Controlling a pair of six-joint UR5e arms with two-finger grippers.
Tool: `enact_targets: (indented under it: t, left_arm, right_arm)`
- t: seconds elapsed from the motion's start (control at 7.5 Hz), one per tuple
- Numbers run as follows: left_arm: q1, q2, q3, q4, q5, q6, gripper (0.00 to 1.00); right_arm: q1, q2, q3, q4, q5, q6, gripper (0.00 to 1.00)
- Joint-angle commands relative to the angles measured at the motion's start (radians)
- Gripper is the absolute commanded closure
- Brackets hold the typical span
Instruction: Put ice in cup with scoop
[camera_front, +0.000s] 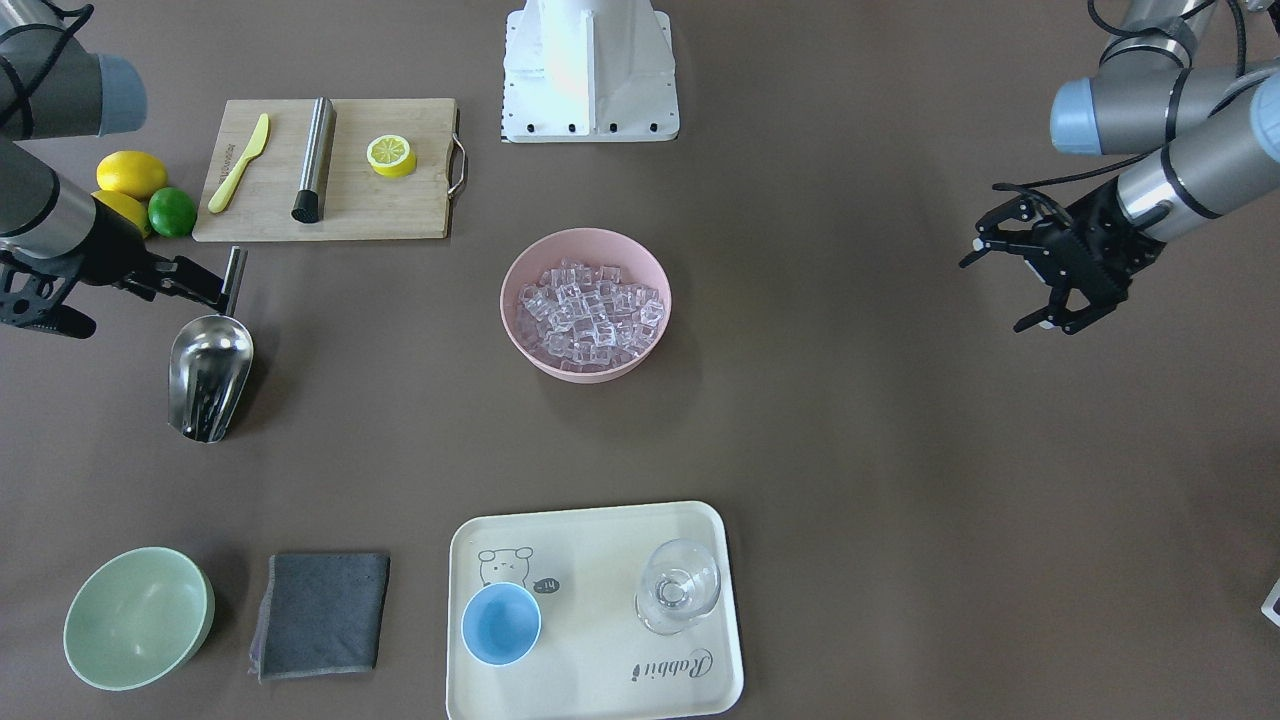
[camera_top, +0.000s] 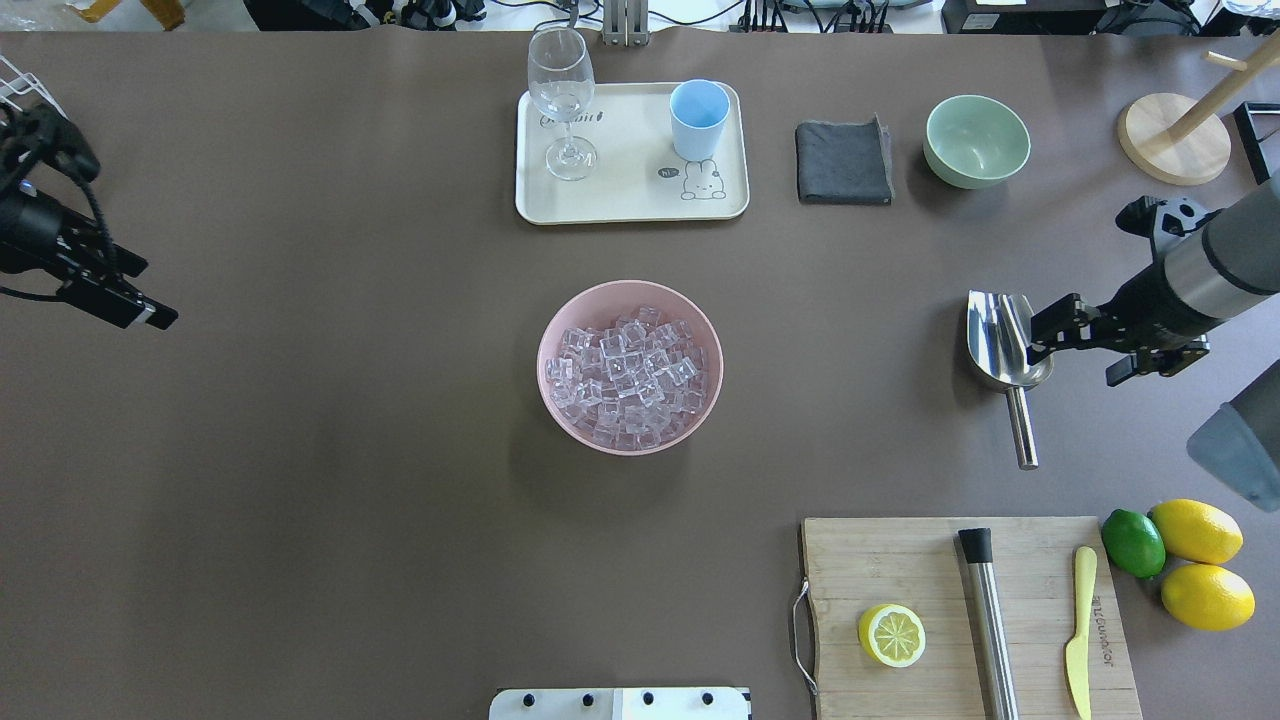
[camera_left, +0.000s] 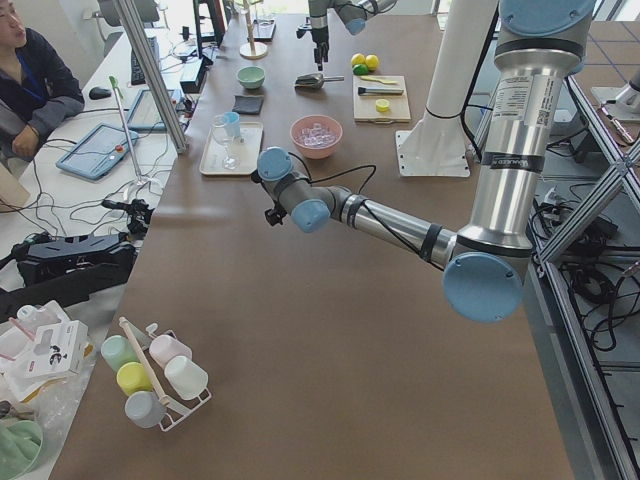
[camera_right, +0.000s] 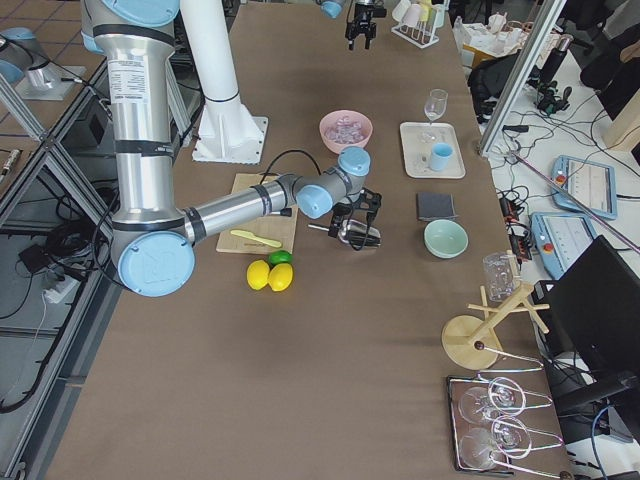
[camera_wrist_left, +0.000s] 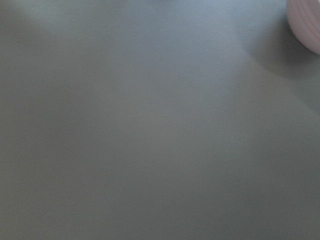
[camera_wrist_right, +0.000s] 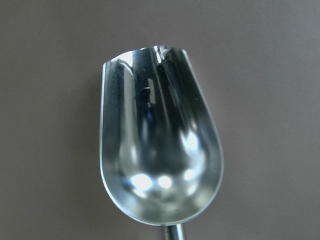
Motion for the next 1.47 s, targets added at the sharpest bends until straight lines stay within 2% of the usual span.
enact_targets:
  t: [0.0, 0.13, 0.27, 0.53, 0.67, 0.8, 0.93, 1.07, 1.33]
  left_arm:
    - [0.187, -0.138, -0.002, -0.004, 0.070, 0.003, 0.02]
    - [0.255, -0.172, 0.004, -0.004, 0.151, -0.005, 0.02]
    - [0.268, -0.177, 0.010, -0.015, 0.165, -0.003, 0.02]
    - [0.327, -0.208, 0.039, -0.155, 0.263, -0.002, 0.02]
    - [0.358, -0.217, 0.048, -0.209, 0.321, 0.001, 0.02]
    - [0.383, -0.250, 0.089, -0.281, 0.339, 0.003, 0.02]
    - [0.399, -0.293, 0.172, -0.382, 0.346, 0.003, 0.02]
    - [0.421, -0.310, 0.215, -0.448, 0.418, 0.006, 0.02]
    - [0.469, -0.317, 0.235, -0.455, 0.478, 0.032, 0.02]
  right_arm:
    - [-0.103, 0.012, -0.005, 0.010, -0.060, 0.083, 0.00]
    - [-0.129, 0.012, -0.023, 0.012, -0.077, 0.074, 0.00]
    - [-0.165, 0.012, -0.032, 0.013, -0.099, 0.070, 0.00]
    - [-0.221, 0.010, -0.028, 0.009, -0.137, 0.071, 0.00]
    - [-0.219, -0.004, -0.013, 0.008, -0.139, 0.070, 0.15]
    - [-0.216, -0.022, 0.007, 0.008, -0.128, 0.067, 0.18]
    - [-0.201, -0.046, 0.030, 0.007, -0.114, 0.053, 0.18]
    - [-0.183, -0.063, 0.041, 0.007, -0.102, 0.033, 0.15]
    - [-0.160, -0.063, 0.031, 0.005, -0.097, 0.022, 0.15]
